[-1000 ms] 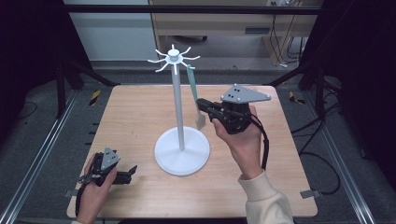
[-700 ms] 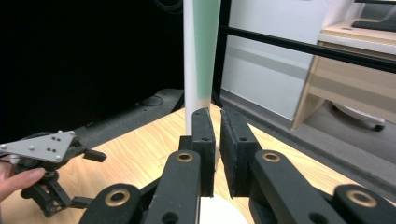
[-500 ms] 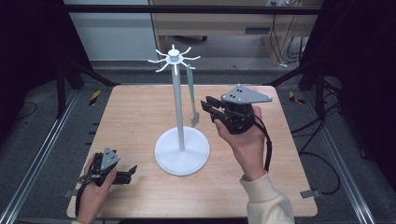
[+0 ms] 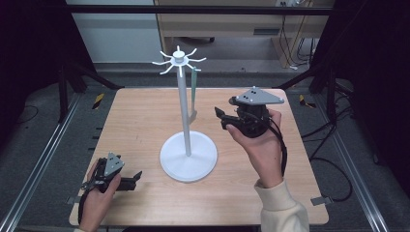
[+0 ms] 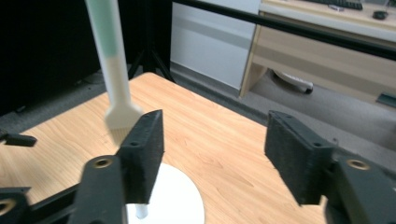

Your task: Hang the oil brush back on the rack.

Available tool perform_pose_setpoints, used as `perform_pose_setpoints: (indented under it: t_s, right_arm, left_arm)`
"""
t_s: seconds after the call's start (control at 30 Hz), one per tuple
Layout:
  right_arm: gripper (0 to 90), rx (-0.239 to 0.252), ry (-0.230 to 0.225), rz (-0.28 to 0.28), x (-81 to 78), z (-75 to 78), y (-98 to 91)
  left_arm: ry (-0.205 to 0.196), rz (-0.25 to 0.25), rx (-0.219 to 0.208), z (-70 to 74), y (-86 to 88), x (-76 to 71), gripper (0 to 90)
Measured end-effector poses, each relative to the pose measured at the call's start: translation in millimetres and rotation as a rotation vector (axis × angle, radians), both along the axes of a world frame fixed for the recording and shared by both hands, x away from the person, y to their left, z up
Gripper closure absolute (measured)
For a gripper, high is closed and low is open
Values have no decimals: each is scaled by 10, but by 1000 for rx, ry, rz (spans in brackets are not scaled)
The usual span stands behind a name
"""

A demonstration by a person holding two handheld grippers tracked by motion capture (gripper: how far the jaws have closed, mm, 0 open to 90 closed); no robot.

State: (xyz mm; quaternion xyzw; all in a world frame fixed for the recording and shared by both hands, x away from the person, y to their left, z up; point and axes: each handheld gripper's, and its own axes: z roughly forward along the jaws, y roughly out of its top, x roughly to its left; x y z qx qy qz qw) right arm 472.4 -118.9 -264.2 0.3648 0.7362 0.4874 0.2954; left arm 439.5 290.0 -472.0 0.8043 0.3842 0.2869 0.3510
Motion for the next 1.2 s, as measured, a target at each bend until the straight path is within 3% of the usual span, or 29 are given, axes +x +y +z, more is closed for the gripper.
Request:
perform_pose_setpoints:
  t_s: [0.03,0.4,0.5,0.83,0.87,1.2]
  right_arm:
    - [323,-9,-3,-25,9,-19,-4]
    - [141,-55,-32,-73,58,-64,-118]
    - [103,-32,-42,-87,76,-72,-224]
    - [87,19,-52,-154,107,-118,-549]
    - [90,23,-49,-179,121,-152,-610]
    - [108,7,-10,-245,221,-402,-772]
  left_arm:
    - [0,0,0,0,0,0,25]
    - [0,-2,-1,0,-1,3,25]
    - [1,-2,-2,0,-1,4,25]
    - [-7,-10,-10,9,-8,2,25]
    - [-7,-8,-11,9,-7,2,25]
    - [-17,-7,-19,21,7,1,25]
